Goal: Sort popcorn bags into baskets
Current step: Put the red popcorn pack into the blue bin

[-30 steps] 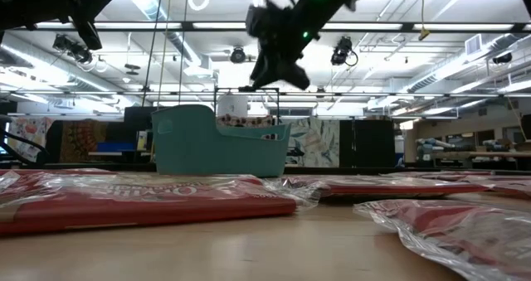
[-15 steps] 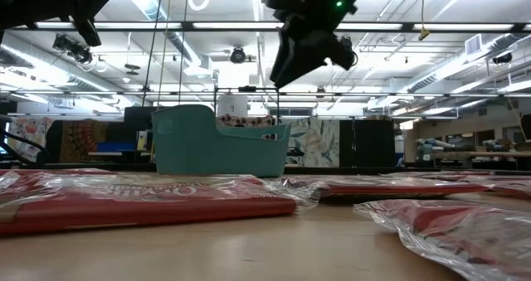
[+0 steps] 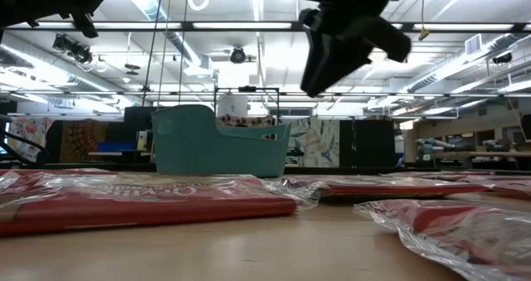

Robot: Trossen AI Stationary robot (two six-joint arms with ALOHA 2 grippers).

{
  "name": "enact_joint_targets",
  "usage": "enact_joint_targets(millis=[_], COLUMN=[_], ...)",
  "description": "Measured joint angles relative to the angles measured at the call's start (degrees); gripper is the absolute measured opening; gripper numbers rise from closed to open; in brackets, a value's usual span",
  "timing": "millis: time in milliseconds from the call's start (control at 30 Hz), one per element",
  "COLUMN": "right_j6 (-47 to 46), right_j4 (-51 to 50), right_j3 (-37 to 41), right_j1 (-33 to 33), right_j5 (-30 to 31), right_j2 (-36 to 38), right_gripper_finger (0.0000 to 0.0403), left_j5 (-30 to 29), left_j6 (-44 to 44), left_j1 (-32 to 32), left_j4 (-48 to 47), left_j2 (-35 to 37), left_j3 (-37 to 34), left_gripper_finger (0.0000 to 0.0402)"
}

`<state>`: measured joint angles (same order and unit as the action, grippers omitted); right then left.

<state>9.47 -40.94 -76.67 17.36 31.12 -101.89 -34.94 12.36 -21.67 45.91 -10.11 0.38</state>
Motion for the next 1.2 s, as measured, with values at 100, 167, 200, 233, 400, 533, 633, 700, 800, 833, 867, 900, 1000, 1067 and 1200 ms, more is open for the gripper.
enact_joint_targets(millis=[100, 167, 200, 233, 400, 533, 633, 700, 800, 833, 867, 900, 1000, 1067, 1200], right_j6=[-2.9, -5.38, -6.48, -7.11, -10.52, -16.62, -21.43, -23.65, -25.84, -26.47, -27.01, -27.44, -28.54, -29.04, -25.89], right_j4=[0.18, 0.14, 0.12, 0.08, -5.3, -13.5, -20.12, -23.49, -26.15, -26.89, -27.77, -28.7, -30.24, -29.68, -21.75], right_j3=[1.66, 2.77, 3.29, 3.86, 5.01, 5.01, 5.01, 5.01, 5.01, 5.01, 5.01, 5.01, 5.01, 5.01, 5.01], right_j1=[1.2, 1.82, 2.13, 2.43, 3.46, 3.52, 3.9, 3.97, 3.9, 3.9, 3.9, 3.92, 3.77, 3.45, 3.28], right_j5=[-0.11, 0.68, 1.06, 1.34, 3.46, 2.85, 2.26, 2.24, 1.76, 1.61, 1.19, 0.68, -1.55, -3.41, -9.04], right_j2=[0.0, 0.0, 0.0, 0.0, -0.02, -0.02, -0.02, -0.02, -0.02, -0.02, -0.01, -0.02, -0.01, -0.02, -0.02], right_gripper_finger=[0.0113, 0.0113, 0.0113, 0.0113, 0.0113, 0.0113, 0.0113, 0.0113, 0.0113, 0.0113, 0.0113, 0.0114, 0.0119, 0.0127, 0.0146], left_j5=[0.0, 0.0, 0.0, 0.0, 0.02, 0.02, 0.02, 0.02, 0.02, 0.02, 0.02, 0.02, 0.02, 0.02, 0.02], left_j6=[0.36, 0.37, 0.35, 0.33, 0.01, -0.09, -0.14, -0.82, -1.22, -1.22, -1.23, -1.24, -1.24, -1.24, -1.22], left_j1=[0.0, 0.0, 0.0, 0.0, 0.0, 0.0, 0.0, 0.02, 0.0, 0.0, 0.02, 0.0, 0.0, 0.01, 0.01], left_j4=[0.06, 0.09, 0.09, 0.09, 0.09, 0.13, 0.2, 0.25, 0.26, 0.26, 0.26, 0.26, 0.31, 0.31, 0.32], left_j2=[0.01, 0.0, 0.0, 0.0, 0.0, 0.0, 0.0, 0.0, 0.0, 0.0, 0.0, 0.0, 0.02, 0.0, 0.01], left_j3=[-0.01, -0.02, 0.0, 0.0, -0.01, 0.0, -0.01, -0.01, 0.0, 0.0, 0.0, 0.01, -0.02, 0.0, -0.02], left_gripper_finger=[0.0032, 0.0032, 0.0032, 0.0032, 0.0032, 0.0032, 0.0032, 0.0032, 0.0032, 0.0032, 0.0032, 0.0032, 0.0032, 0.0032, 0.0032])
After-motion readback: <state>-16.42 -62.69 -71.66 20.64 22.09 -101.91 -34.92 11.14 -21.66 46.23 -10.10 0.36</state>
